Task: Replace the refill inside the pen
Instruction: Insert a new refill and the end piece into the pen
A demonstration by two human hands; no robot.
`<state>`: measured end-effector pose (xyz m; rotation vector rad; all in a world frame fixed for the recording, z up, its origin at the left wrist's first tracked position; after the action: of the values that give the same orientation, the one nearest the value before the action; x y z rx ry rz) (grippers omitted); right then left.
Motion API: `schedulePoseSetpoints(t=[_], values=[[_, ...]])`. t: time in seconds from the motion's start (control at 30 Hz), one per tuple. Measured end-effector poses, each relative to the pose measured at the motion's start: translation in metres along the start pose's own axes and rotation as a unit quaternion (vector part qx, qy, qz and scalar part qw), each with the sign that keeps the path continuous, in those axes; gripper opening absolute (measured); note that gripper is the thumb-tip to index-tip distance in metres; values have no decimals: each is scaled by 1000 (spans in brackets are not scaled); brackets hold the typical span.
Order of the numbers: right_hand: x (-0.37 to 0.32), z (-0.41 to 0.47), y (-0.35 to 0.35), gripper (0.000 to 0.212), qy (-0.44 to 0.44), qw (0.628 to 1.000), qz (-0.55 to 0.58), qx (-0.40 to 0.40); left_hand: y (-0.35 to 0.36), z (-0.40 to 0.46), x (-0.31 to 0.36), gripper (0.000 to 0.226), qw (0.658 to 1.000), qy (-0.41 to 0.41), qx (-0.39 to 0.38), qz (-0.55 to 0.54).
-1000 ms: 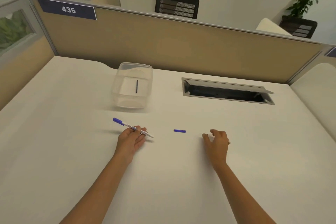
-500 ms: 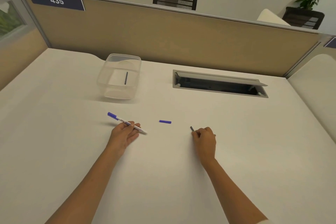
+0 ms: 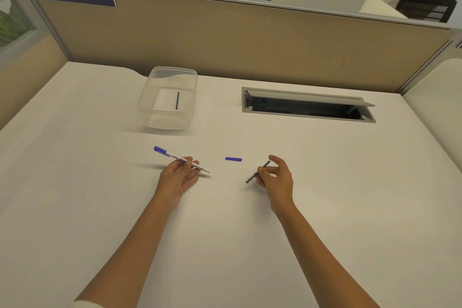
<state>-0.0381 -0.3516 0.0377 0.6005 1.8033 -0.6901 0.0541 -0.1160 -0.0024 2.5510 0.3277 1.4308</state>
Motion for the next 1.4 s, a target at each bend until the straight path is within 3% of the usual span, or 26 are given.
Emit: schedulePoseSetpoints(t=[0.17,0.33,0.47,0.67,0.97,1.2,1.4], values=[[-3,-31,21,26,177,963,199,-36,0,-9,5,9,998,-13,-25,-60],[-12,-50,38,22,208,932,295,-34,10,-23,15,8,993,-13,-44,-113],[-27,-53,48,12,180,935,305,-32,20,-31,25,11,988,-13,-66,-136],[-38,-57,53,28,131,943,307,14,24,-35,36,11,983,-12,-78,-164],[-48,-63,59,31,98,944,313,29,24,-37,44,13,978,-19,-91,-187],[-59,-70,60,27,-103,973,192,77,26,-40,44,13,975,-32,-96,-197],[-60,-68,65,21,-154,976,142,56,26,-44,36,16,967,-84,-86,-227]])
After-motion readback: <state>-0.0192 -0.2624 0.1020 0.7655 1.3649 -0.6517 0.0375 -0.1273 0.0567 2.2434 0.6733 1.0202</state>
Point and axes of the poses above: each hand's wrist, its own z-axis towards the middle knuckle, its own y-axis out of the palm, x = y × z, the point moved 3 cm from there along z, towards the middle knuckle, and after that the axes turned 7 degrees about x, right-handed, at the moved point
